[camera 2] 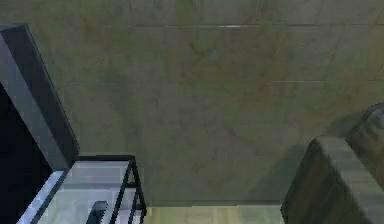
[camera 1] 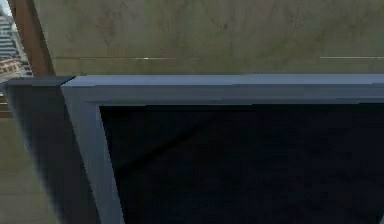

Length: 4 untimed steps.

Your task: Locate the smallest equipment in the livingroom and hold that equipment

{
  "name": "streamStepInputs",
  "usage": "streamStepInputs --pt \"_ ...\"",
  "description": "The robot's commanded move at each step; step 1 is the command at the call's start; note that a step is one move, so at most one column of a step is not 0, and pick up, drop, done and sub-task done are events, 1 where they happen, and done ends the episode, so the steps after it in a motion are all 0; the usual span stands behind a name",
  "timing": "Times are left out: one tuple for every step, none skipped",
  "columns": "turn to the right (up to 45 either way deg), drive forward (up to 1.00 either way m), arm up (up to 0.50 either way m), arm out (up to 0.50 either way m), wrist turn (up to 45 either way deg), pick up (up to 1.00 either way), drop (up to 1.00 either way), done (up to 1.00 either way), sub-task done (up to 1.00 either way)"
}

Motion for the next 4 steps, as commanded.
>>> streamStepInputs --pt "-30.0 0.00 0.00 0.00 0.0 0.00 0.00 0.00 0.00" --pt "0.0 0.00 0.50 0.00 0.0 0.00 0.00 0.00 0.00" --pt "0.0 0.00 0.18 0.00 0.0 0.00 0.00 0.00 0.00" --pt "0.0 0.00 0.00 0.24 0.0 0.00 0.00 0.00 0.00"
